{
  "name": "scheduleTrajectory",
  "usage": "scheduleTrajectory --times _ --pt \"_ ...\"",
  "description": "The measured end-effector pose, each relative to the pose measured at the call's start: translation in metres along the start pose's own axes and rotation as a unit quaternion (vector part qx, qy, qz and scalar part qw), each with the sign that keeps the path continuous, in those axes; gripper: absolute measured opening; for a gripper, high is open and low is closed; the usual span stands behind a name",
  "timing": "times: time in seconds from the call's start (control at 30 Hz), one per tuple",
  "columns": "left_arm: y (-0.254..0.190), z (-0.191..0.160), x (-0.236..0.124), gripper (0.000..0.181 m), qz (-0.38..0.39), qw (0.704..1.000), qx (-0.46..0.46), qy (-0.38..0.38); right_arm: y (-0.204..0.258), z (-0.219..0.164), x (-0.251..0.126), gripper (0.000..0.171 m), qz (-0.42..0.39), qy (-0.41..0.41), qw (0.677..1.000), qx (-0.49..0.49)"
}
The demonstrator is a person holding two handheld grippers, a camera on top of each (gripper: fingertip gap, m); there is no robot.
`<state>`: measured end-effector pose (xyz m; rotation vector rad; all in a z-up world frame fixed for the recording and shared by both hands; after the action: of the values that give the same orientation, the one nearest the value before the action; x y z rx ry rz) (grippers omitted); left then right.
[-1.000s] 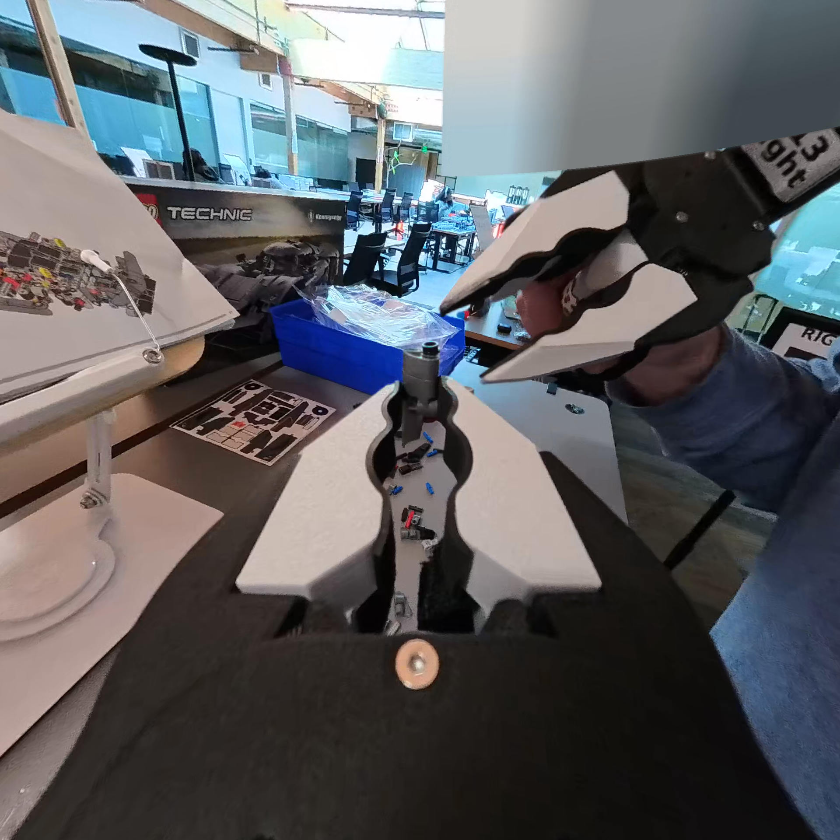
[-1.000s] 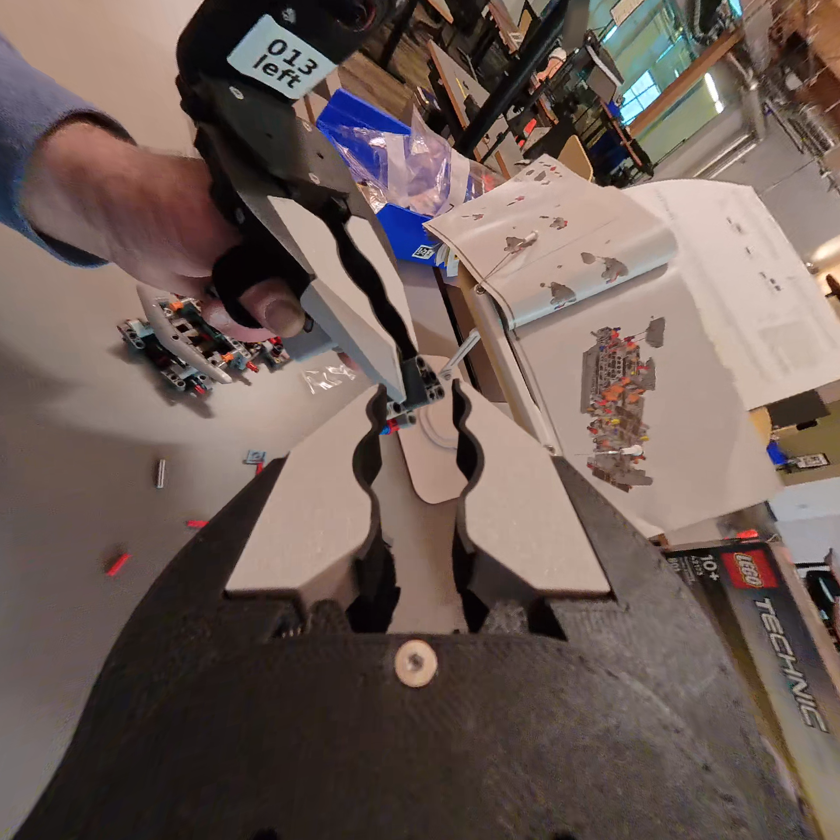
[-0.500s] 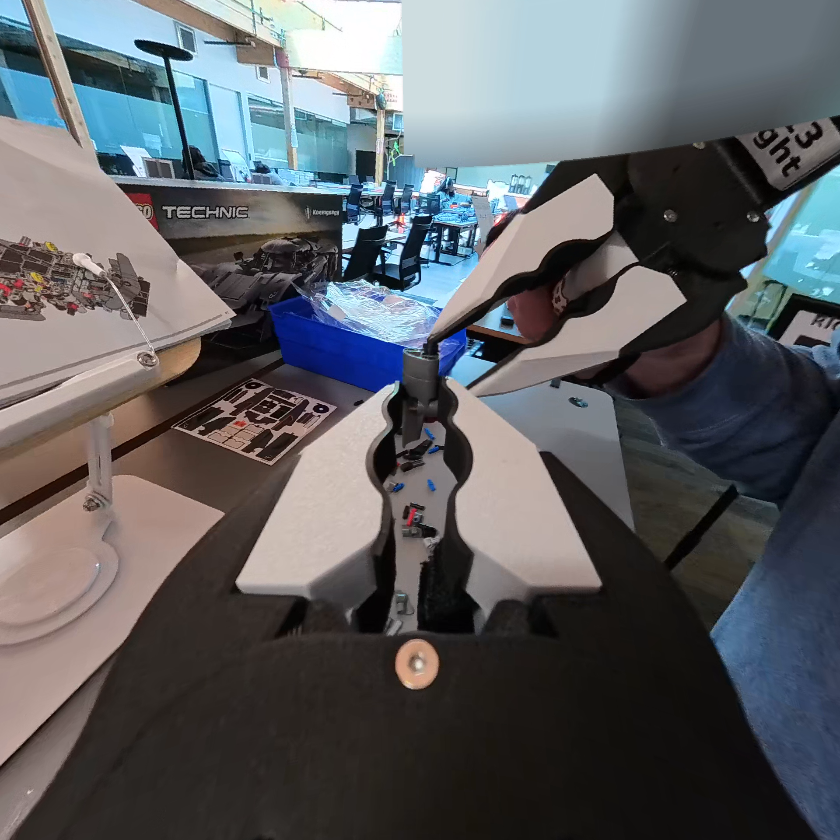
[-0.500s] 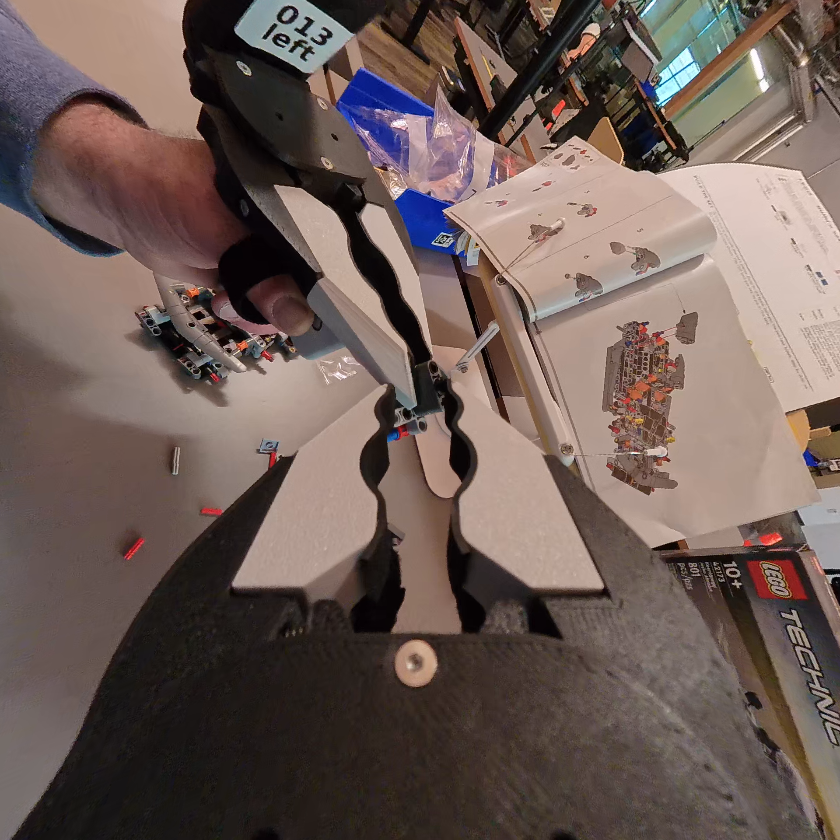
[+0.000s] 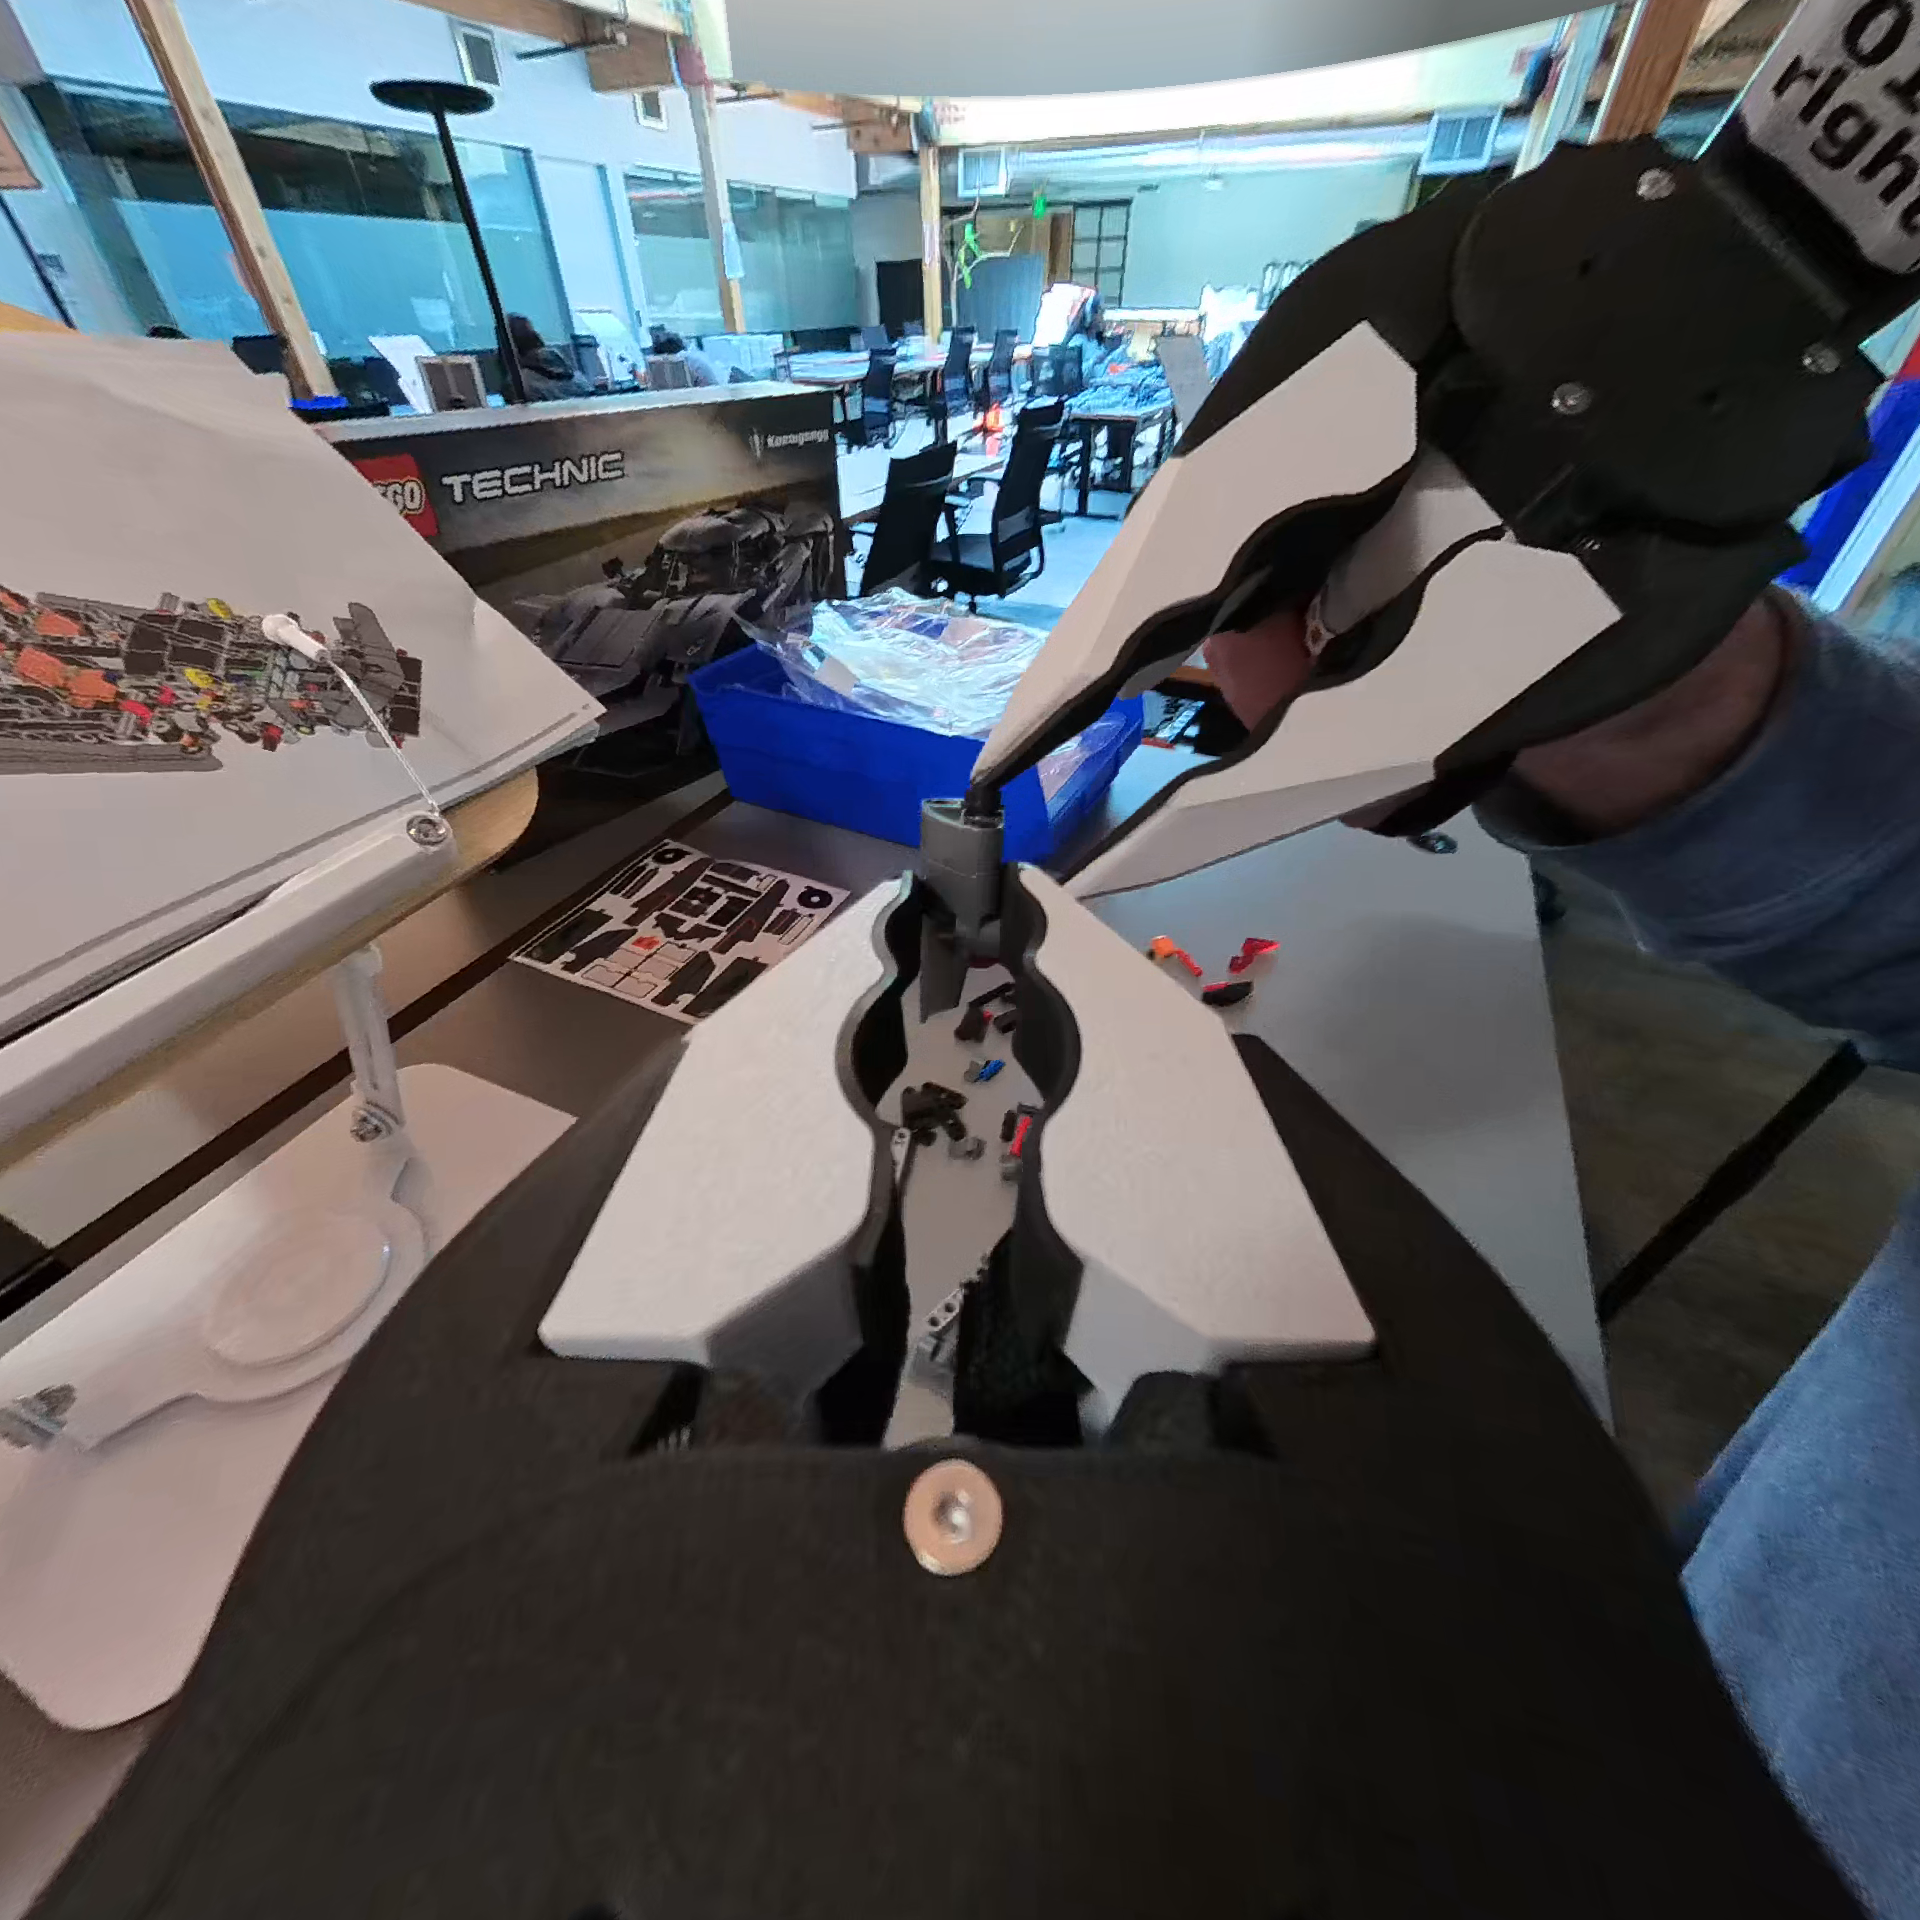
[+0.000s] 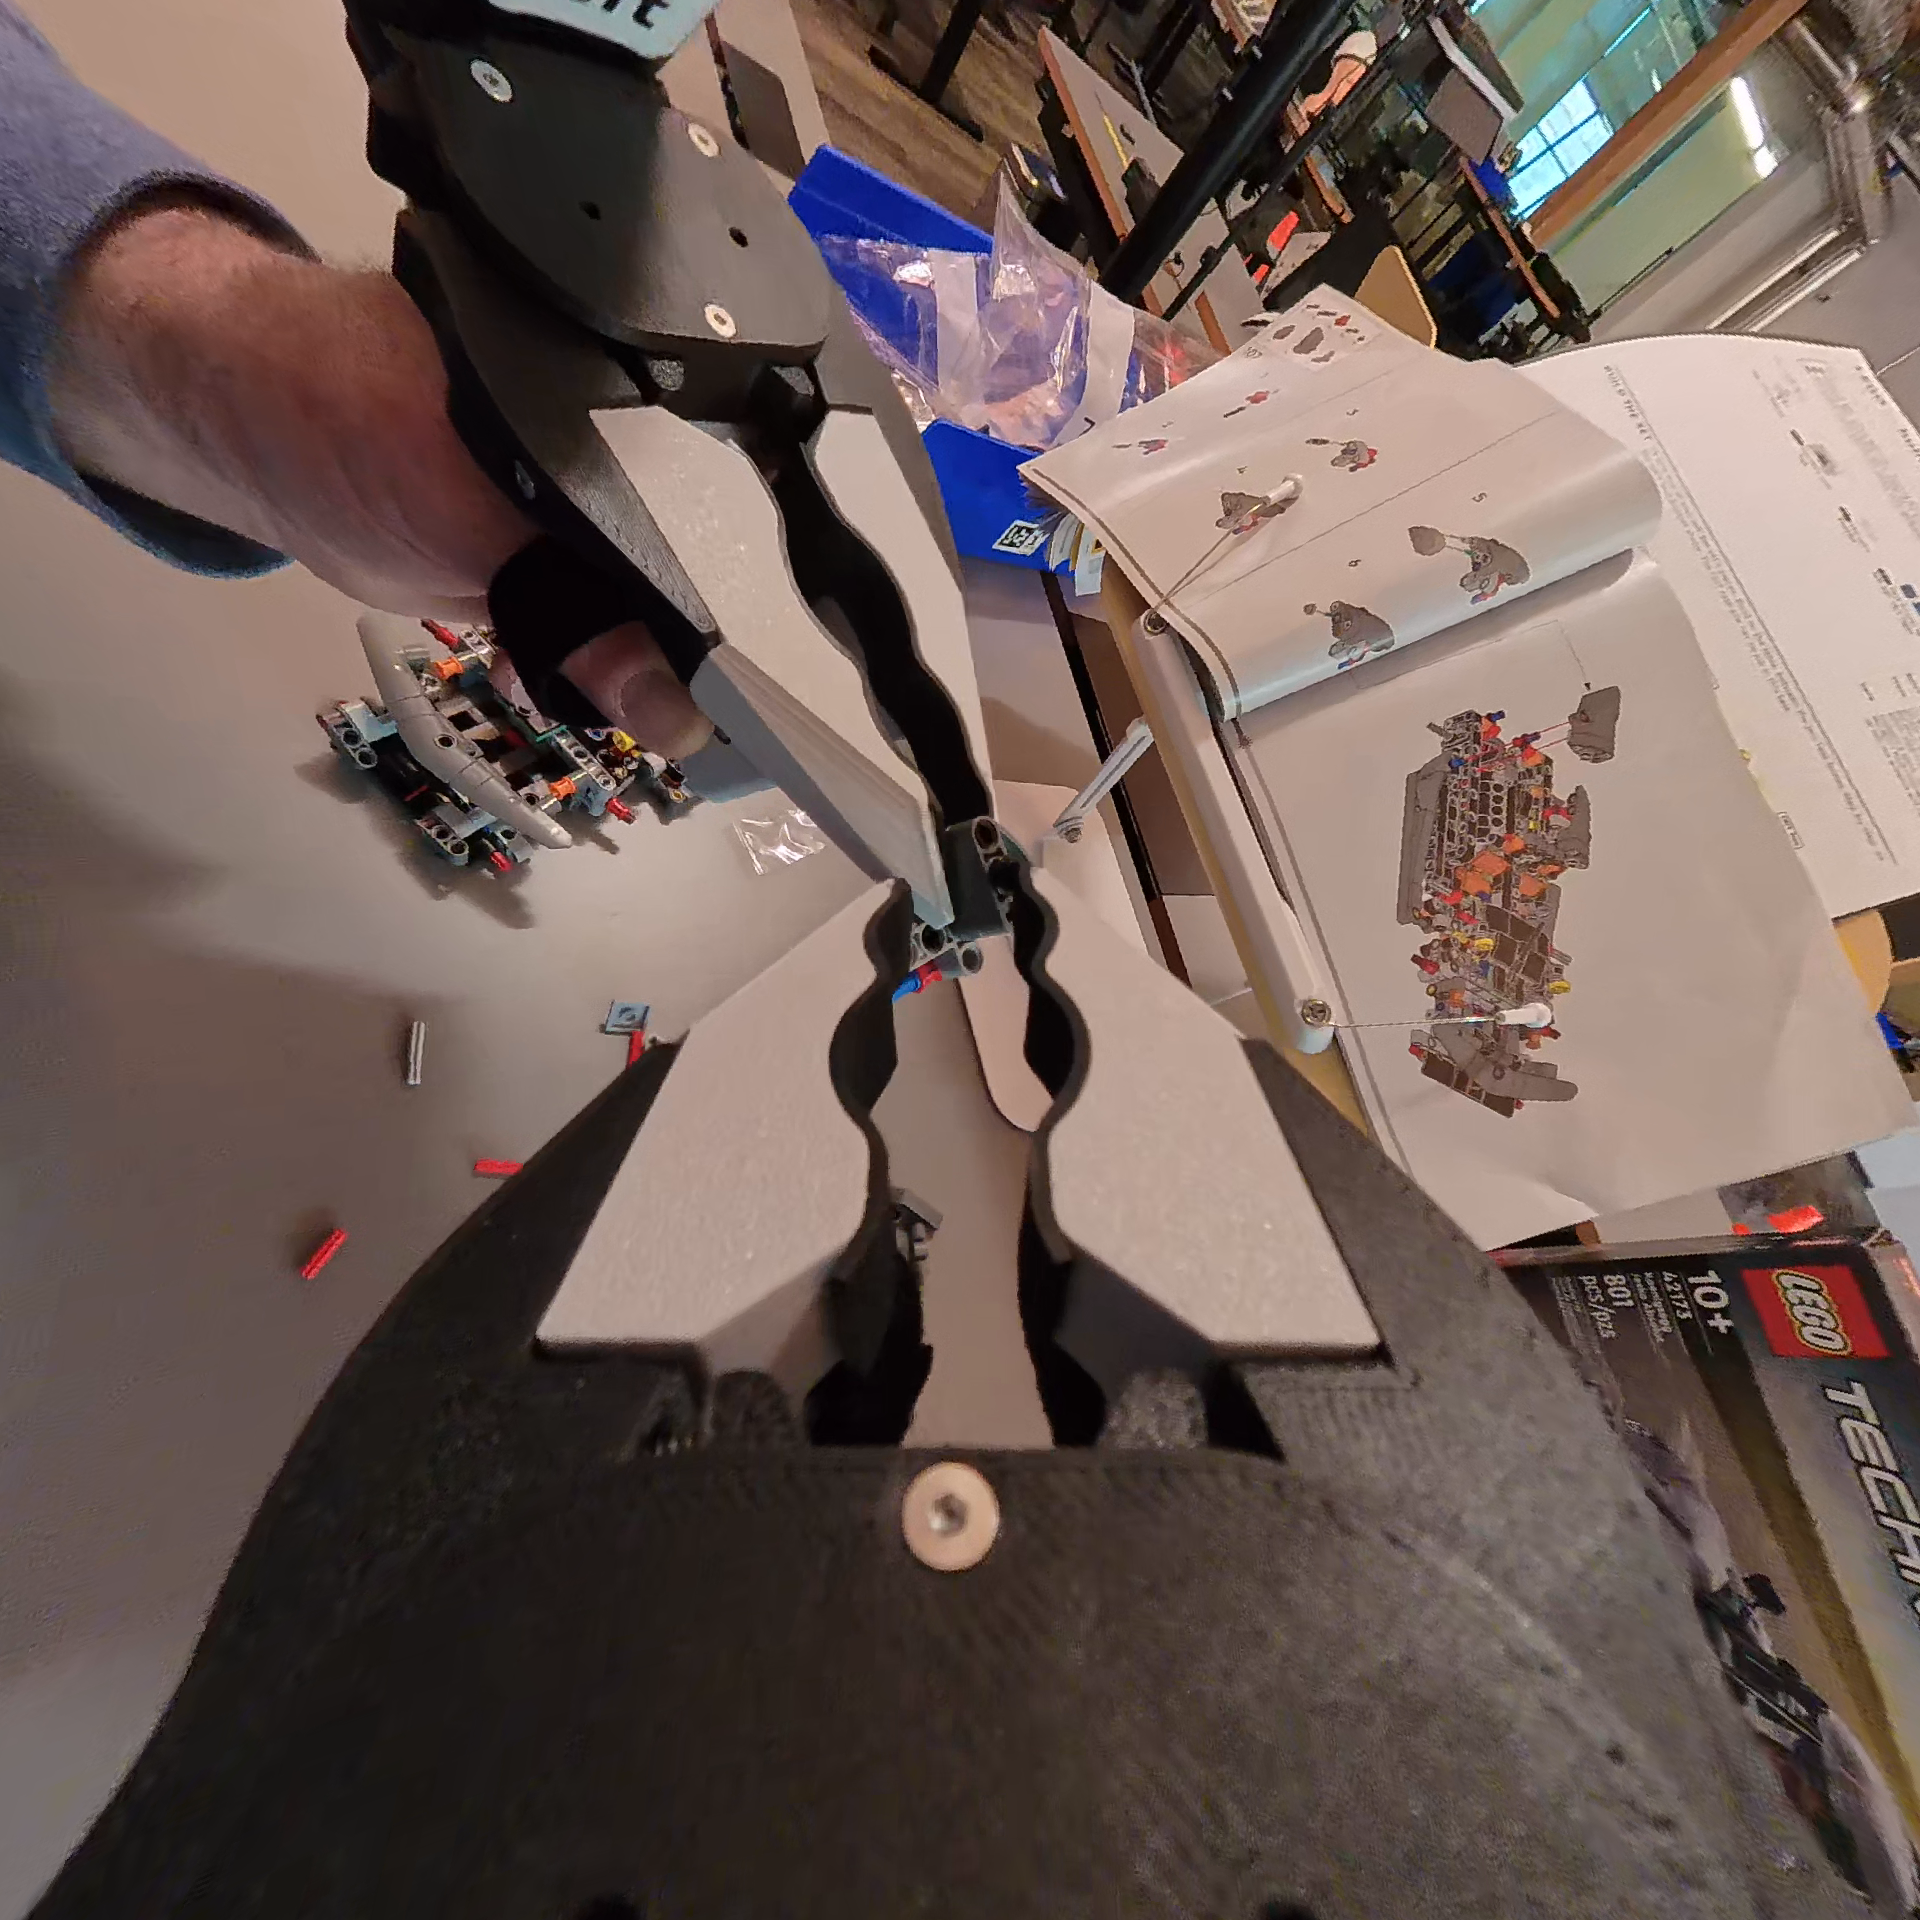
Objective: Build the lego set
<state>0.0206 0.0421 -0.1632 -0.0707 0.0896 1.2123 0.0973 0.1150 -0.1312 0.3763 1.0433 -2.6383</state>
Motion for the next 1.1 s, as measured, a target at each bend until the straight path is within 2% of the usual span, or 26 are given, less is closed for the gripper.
scheduleTrajectory --times 0.6,0.63,0.67,0.8,0.93,1.1 --pt "0.001 0.002 0.000 0.013 0.050 0.994 0.047 0.083 0.006 0.000 0.009 0.013 -0.025 0.039 0.994 -0.096" --pt "0.000 0.001 0.000 0.012 0.050 0.993 0.053 0.093 0.004 0.001 0.010 0.001 -0.038 0.038 0.993 -0.100" --pt "-0.001 0.001 0.001 0.012 0.055 0.992 0.060 0.098 0.006 0.002 0.010 0.001 -0.033 0.036 0.993 -0.105" --pt "0.000 0.002 0.002 0.012 0.076 0.986 0.088 0.121 0.007 0.003 0.014 0.000 -0.033 0.040 0.994 -0.099" --pt "0.001 0.000 0.002 0.012 0.066 0.987 0.078 0.120 0.008 0.002 0.015 0.000 -0.031 0.045 0.993 -0.100" --pt "0.003 -0.001 0.001 0.012 0.066 0.987 0.079 0.123 0.006 0.000 0.017 0.001 -0.030 0.037 0.997 -0.058"
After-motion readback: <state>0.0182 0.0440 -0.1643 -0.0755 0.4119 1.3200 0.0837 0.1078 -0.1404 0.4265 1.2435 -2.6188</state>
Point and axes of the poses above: each gripper's, where its closed fingertips meet, x out along the fingers, z out of its top, y = z × x across the jaws, the point moved 7 cm from there along -x, back along the fingers, and after that the axes turned 9 degrees about -z, right-handed, at the moved point
